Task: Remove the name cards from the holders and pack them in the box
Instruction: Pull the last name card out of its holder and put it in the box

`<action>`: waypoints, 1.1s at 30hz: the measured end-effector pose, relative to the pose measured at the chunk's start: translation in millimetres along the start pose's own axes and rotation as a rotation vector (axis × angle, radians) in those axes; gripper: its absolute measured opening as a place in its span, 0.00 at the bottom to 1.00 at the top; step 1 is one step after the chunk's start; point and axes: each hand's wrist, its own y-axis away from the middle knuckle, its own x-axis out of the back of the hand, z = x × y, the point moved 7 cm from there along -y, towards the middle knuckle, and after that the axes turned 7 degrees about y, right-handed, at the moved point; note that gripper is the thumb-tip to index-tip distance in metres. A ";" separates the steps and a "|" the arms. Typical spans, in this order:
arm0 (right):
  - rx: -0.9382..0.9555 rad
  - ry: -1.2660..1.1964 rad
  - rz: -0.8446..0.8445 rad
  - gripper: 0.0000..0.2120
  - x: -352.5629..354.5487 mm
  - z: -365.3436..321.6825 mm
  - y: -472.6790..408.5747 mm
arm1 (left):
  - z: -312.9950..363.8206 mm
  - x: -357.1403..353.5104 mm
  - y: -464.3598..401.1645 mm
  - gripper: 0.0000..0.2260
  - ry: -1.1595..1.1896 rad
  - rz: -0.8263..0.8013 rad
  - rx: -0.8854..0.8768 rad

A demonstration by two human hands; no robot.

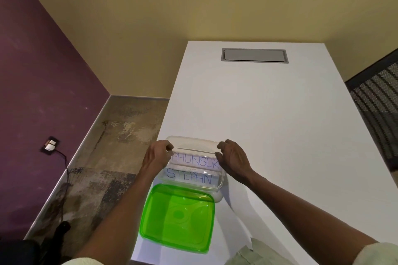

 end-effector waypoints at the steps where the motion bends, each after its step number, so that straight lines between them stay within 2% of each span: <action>1: -0.055 -0.025 -0.007 0.11 -1.7 7.5 3.3 | -5.4 1.6 0.3 0.08 0.029 0.037 0.039; 7: -0.481 -0.178 -0.197 0.17 -33.0 40.2 15.5 | -21.9 3.4 5.4 0.07 0.160 0.181 0.135; 11: -0.584 -0.312 -0.273 0.10 -47.1 38.8 19.3 | -24.9 2.5 6.1 0.09 0.228 0.230 0.175; 15: -0.629 -0.415 -0.263 0.10 -52.9 38.6 21.5 | -32.7 2.3 6.0 0.10 0.295 0.254 0.216; 22: -0.722 -0.610 -0.216 0.09 -53.9 39.3 27.2 | -46.6 -8.6 8.4 0.12 0.300 0.205 0.321; 33: -0.713 -0.654 -0.235 0.11 -50.5 40.6 25.6 | -53.5 -7.9 10.3 0.12 0.411 0.194 0.342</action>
